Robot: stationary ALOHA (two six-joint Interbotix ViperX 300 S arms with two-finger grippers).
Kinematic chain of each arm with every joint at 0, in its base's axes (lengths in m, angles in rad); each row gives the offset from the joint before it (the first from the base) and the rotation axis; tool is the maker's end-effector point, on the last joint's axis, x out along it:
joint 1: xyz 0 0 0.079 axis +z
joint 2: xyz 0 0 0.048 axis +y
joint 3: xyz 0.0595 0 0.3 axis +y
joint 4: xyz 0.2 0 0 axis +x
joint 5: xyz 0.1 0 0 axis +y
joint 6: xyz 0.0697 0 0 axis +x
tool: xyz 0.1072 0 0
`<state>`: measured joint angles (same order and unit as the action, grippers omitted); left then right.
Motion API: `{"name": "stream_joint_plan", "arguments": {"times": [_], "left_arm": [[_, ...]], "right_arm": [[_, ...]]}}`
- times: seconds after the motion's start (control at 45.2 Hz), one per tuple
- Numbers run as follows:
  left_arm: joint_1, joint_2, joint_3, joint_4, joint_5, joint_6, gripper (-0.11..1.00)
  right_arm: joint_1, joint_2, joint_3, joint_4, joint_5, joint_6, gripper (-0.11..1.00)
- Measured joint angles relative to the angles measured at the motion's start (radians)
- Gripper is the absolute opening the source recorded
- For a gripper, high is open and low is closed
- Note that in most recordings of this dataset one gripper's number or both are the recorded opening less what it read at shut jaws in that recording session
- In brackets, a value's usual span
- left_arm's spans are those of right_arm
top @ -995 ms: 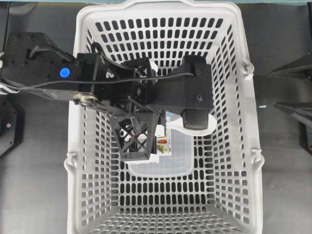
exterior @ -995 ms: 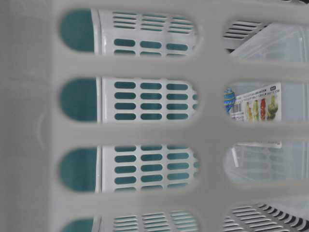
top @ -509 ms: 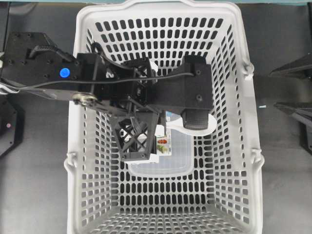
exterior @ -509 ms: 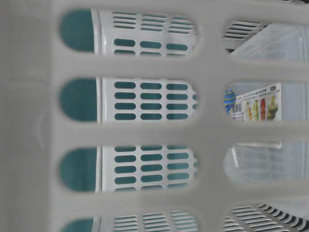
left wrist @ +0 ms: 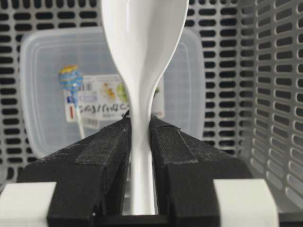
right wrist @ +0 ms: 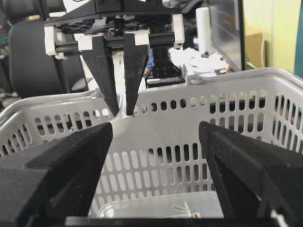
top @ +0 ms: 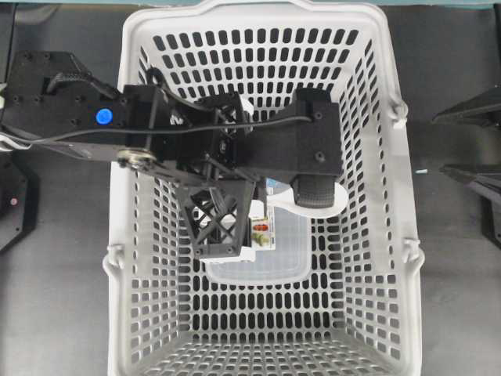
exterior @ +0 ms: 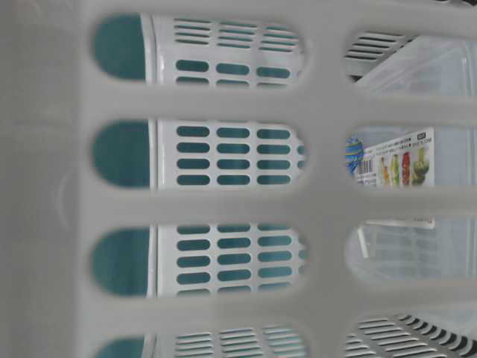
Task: Pick up the chinese spoon from the shopping basket with the left arm.
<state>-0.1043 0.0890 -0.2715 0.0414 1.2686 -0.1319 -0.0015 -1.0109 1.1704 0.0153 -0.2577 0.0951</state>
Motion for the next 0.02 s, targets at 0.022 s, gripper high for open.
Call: {"name": "stream_joint_plan", "arguments": {"times": [0.022], "left_arm": [[0.000, 0.000, -0.002, 0.002, 0.000, 0.002, 0.12]], "right_arm": [[0.000, -0.002, 0.002, 0.000, 0.002, 0.000, 0.72]]}}
